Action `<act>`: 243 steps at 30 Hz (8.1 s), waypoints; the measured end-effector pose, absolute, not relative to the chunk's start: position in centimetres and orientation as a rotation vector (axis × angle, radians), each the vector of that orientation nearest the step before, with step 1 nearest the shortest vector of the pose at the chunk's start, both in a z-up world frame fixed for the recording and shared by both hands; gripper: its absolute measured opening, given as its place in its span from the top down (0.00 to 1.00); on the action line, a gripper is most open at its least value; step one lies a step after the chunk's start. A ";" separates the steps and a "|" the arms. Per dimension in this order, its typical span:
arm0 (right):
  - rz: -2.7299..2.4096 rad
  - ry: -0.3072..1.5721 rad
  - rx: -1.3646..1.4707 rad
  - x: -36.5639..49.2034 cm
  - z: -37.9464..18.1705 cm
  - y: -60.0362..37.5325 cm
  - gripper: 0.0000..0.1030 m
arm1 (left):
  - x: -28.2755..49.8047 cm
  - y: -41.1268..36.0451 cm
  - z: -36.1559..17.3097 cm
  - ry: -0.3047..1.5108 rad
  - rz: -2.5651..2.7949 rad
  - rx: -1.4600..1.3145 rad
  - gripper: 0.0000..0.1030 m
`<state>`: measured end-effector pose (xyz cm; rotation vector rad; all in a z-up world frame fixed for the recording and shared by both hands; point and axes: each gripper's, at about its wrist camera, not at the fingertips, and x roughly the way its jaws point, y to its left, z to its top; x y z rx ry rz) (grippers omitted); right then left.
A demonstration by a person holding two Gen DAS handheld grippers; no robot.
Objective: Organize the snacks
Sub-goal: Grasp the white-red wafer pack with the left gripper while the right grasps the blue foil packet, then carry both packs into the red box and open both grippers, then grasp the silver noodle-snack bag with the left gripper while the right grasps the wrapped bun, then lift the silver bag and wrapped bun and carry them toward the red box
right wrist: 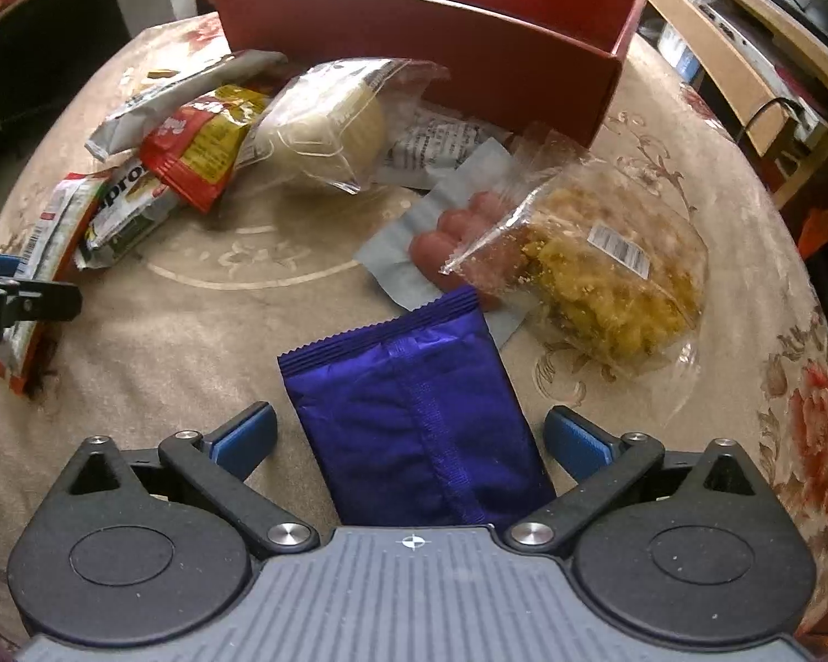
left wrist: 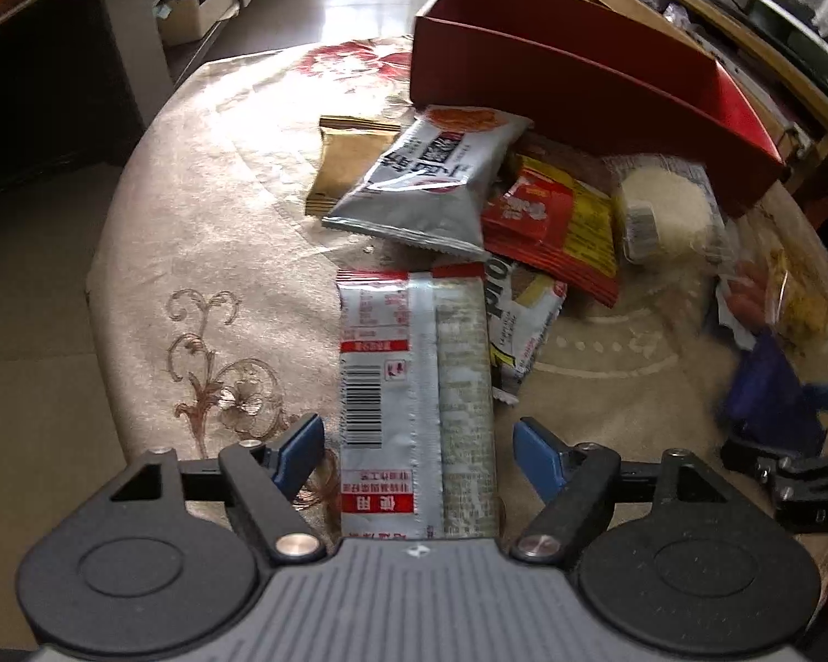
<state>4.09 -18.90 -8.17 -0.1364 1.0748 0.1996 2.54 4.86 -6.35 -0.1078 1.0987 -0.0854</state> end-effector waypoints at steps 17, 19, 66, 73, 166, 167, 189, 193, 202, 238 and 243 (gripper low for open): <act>0.302 0.983 -0.136 0.9 -4.3 -16.1 0.27 | 1.4 5.2 -5.4 1.096 -0.017 -0.128 0.52; 0.307 0.966 -0.126 0.8 -3.8 -16.1 0.27 | 1.0 4.9 -4.7 1.077 -0.024 -0.126 0.52; 0.094 0.743 0.167 15.7 2.1 -21.0 0.27 | 19.1 -4.6 3.3 0.809 -0.115 -0.079 0.52; 0.066 0.759 0.171 19.4 0.9 -21.2 0.27 | 23.1 -5.1 1.6 0.823 -0.089 -0.068 0.52; 0.107 0.977 0.085 11.1 -2.8 -15.8 0.10 | 12.5 3.5 -4.4 1.096 -0.095 -0.178 0.35; 0.120 0.981 0.071 11.1 -3.0 -15.4 0.09 | 12.6 3.4 -4.5 1.096 -0.090 -0.171 0.32; 0.196 0.967 0.080 8.2 -2.4 -15.5 0.36 | 13.0 4.0 -6.1 1.150 -0.090 -0.201 0.28; 0.214 0.960 0.089 7.4 -2.2 -15.6 0.36 | 13.0 3.8 -6.0 1.145 -0.089 -0.230 0.46; 0.208 0.968 0.086 7.1 -2.3 -16.5 0.36 | 10.0 3.7 -5.6 1.118 -0.091 -0.223 0.56; 0.245 1.041 -0.038 5.2 -4.9 -13.9 0.37 | 4.3 4.5 -6.7 1.076 -0.050 -0.153 0.56; 0.235 1.038 -0.052 4.7 -4.9 -14.2 0.38 | 2.4 4.7 -6.5 1.084 -0.048 -0.139 0.58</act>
